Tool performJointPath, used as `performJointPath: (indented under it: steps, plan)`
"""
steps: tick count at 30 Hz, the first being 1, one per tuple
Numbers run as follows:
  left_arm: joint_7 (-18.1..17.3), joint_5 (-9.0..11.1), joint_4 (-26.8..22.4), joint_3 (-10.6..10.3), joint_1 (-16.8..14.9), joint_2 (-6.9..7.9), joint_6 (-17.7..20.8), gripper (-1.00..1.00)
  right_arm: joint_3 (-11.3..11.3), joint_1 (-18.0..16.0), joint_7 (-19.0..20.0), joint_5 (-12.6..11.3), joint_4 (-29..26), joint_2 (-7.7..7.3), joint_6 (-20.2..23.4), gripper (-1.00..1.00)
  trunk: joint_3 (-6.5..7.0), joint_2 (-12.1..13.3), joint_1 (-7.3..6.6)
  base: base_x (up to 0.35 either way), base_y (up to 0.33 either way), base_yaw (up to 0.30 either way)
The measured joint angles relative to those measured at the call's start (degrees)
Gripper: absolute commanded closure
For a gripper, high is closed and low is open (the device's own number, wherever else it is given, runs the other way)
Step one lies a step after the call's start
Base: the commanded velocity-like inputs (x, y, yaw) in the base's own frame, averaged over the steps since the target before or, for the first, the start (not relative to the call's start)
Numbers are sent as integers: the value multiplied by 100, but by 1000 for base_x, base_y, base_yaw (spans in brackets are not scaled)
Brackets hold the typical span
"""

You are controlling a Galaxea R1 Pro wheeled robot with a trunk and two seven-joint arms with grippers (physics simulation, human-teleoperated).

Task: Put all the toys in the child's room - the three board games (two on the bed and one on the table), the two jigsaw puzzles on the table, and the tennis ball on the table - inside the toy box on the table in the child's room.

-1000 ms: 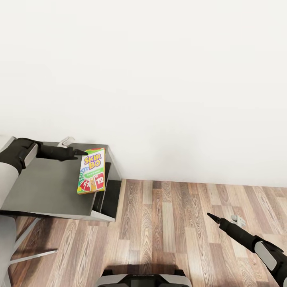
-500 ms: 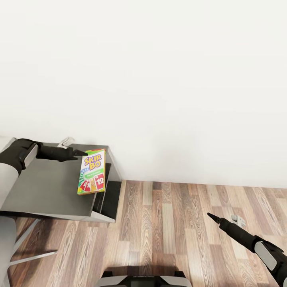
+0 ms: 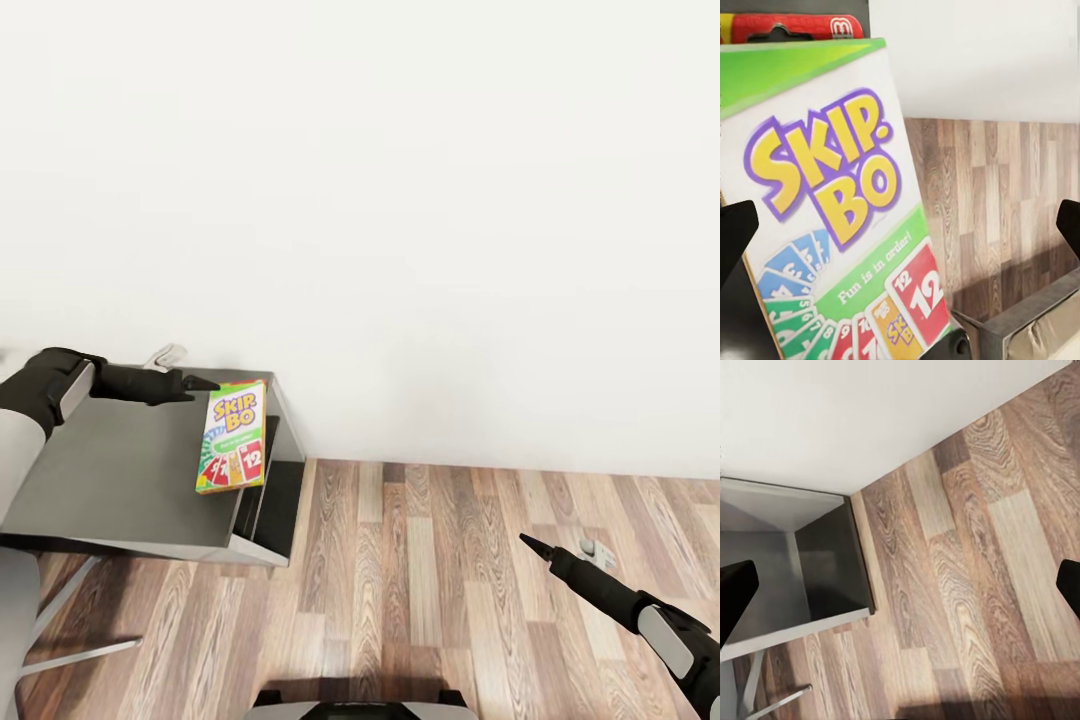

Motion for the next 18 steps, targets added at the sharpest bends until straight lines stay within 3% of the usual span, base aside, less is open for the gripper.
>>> performJointPath:
  steps: [18]
  plan:
    - [-9, -8, -10, -7, 0, 40, 222, -100, 0, 0, 0, 15, 0, 17, 0, -100, 170, 0, 0, 0, 0, 0]
